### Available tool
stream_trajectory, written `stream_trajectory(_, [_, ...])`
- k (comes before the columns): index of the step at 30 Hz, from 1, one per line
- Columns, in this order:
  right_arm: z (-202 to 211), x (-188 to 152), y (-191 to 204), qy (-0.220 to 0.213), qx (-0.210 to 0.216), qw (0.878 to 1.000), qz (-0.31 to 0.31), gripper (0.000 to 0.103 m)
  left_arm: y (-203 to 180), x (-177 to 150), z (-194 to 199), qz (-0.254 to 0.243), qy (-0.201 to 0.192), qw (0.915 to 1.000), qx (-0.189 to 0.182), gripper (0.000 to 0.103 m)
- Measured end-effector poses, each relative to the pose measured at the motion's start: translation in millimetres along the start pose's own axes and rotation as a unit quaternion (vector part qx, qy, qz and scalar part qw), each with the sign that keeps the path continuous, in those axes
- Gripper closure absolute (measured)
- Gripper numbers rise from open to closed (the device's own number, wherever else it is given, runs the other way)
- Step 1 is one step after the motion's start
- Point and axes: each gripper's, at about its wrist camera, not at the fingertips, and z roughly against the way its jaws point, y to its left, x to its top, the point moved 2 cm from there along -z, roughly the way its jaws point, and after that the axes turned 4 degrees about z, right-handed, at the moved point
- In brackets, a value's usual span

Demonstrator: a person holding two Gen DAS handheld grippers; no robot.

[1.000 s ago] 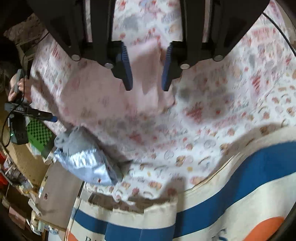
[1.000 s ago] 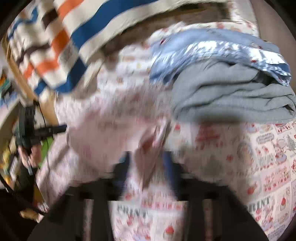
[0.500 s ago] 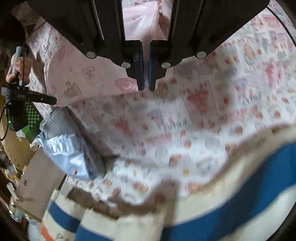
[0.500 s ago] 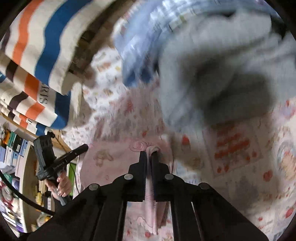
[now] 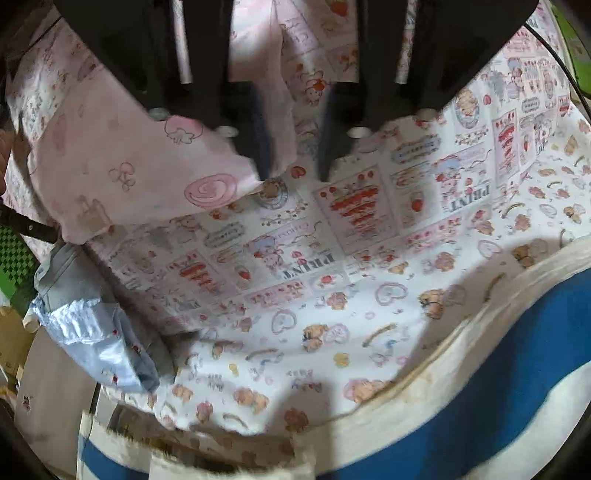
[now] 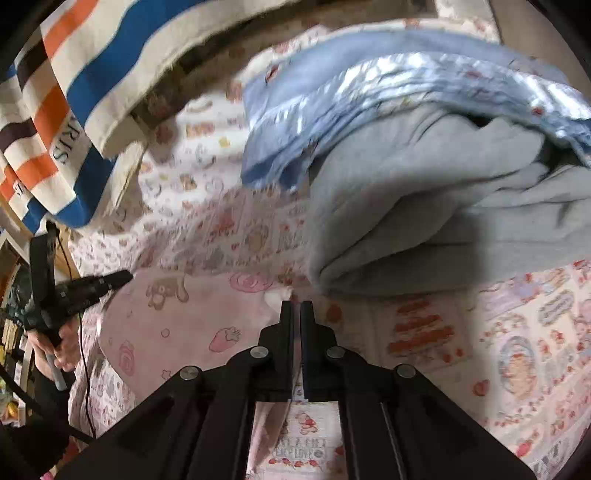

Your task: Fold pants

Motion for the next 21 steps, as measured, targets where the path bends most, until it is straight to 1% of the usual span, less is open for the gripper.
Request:
stream_trajectory(2, [15.7,3.9,5.9,-0.025,0.0,1.0,0.015,0.1,1.0,-1.4,15.5,0.01,-0.014,0.9996,-0.022,0.068])
stream_trajectory(3, [21.1,5.1,9.6,-0.03,0.006,0.999,0.02,0.1,-0.3,-3.3,25.1,0.009,-0.019,0.9992,-0.034,0.066])
stream_trajectory(5, [35.7,2.4,16.2,-0.033,0.032,0.999,0.03,0.093,-6.5,-9.8,41.8,-0.001,-0.032,0.9985,-0.044,0.054])
stream_trajectory(6, [42.6,-2.5,20.8,-0.035,0.041,0.998,0.04,0.075,-9.5,-13.8,48.0,-0.009,-0.035,0.9984,-0.045,0.053])
stream_trajectory(7, [48.8,-7.4,24.0,-0.041,0.038,0.997,0.048,0.057,-11.7,-20.9,54.1,-0.018,-0.033,0.9982,-0.046,0.052])
stream_trajectory(8, [55.1,-14.3,27.8,-0.051,0.027,0.997,0.059,0.055,-13.1,-28.4,57.3,-0.026,-0.027,0.9982,-0.046,0.052])
stream_trajectory(9, [58.8,-22.3,33.1,-0.049,0.017,0.996,0.075,0.055,-13.8,-37.0,59.1,-0.035,-0.018,0.9984,-0.042,0.052])
stream_trajectory(11, [62.0,-36.5,40.8,-0.03,0.018,0.995,0.098,0.055,-13.6,-52.2,58.3,-0.052,0.0,0.9983,-0.028,0.052])
stream_trajectory(13, [66.4,-52.4,44.9,-0.02,0.015,0.993,0.114,0.055,-13.1,-65.8,56.2,-0.061,0.017,0.9977,-0.026,0.052])
stream_trajectory(16, [63.5,-68.9,50.0,-0.002,-0.005,0.99,0.139,0.055,-13.2,-79.9,51.6,-0.048,0.03,0.9975,-0.042,0.052])
stream_trajectory(18, [57.5,-73.2,49.5,0.005,-0.005,0.99,0.138,0.055,-14.9,-83.2,46.3,-0.034,0.03,0.9978,-0.049,0.054])
stream_trajectory(19, [53.5,-74.9,48.6,0.011,-0.002,0.991,0.134,0.057,-15.4,-85.0,44.2,-0.025,0.02,0.9982,-0.05,0.06])
stream_trajectory(20, [48.9,-75.2,48.4,0.018,0.001,0.991,0.131,0.066,-15.5,-85.6,41.9,-0.018,0.013,0.9985,-0.049,0.074])
stream_trajectory(21, [45.6,-75.8,48.0,0.026,0.004,0.991,0.129,0.071,-15.8,-85.2,38.6,-0.014,0.007,0.9987,-0.048,0.082])
